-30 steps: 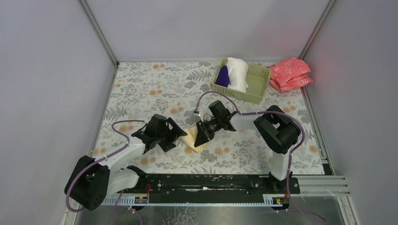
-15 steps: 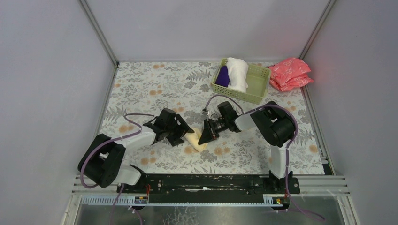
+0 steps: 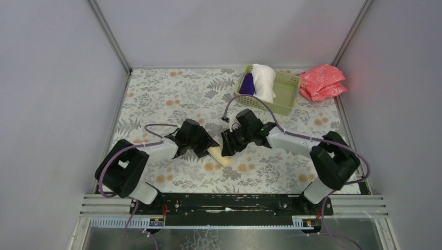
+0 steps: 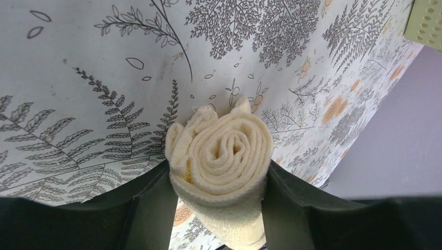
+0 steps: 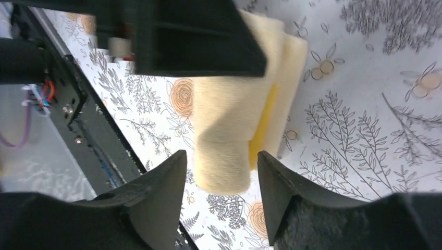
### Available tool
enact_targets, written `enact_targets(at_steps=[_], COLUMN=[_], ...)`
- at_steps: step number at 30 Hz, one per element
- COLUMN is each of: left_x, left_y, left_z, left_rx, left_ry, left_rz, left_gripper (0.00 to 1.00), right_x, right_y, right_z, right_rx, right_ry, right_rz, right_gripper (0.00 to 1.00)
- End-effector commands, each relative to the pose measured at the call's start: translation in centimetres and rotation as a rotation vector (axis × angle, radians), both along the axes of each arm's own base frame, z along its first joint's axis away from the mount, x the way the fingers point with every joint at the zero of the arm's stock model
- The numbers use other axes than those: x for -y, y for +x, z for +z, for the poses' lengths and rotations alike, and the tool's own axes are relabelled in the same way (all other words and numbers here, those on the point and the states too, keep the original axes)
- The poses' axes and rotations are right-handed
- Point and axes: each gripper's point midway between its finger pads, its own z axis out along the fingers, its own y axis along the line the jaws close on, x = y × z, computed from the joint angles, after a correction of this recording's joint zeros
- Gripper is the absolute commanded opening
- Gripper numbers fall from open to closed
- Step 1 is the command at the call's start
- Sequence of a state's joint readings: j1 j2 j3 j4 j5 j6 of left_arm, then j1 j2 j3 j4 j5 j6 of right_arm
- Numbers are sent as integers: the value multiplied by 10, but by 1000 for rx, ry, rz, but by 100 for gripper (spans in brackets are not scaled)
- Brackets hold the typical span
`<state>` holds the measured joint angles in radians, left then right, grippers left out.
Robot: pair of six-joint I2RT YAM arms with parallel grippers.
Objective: Roll the towels
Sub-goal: Roll the towel at the center of the board, then pick up the towel at the center of the board.
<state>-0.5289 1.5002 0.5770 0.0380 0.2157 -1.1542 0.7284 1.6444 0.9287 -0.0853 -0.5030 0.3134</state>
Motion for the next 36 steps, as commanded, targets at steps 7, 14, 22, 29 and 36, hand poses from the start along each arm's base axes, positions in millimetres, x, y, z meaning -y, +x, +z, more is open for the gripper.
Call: enact_targets(at_steps=[7,14,22,29,36], left_x=[-33,-32,-32,-30,-26], left_y=[-42,-43,-45,-44,-33], left_z=[-56,-59,-63,-63,-54], left_rx=[-161,-176,-189,-186,-157], left_ry=[188,199,210,210,210], left_rz=[-23,-44,-57,-69,-78], left_gripper=[49,47,47,49,59], right_x=[-12,-33,-26,-3,11], right_y=[16,8,5,-4,-16], right_z=[39,21,-30,-67,-79], right_rx=[529,649,671,555,367], right_ry=[-251,-378,-560,-626,-551], right_rz=[66,160,215,247,252], right_gripper=[69,76,73,65,34])
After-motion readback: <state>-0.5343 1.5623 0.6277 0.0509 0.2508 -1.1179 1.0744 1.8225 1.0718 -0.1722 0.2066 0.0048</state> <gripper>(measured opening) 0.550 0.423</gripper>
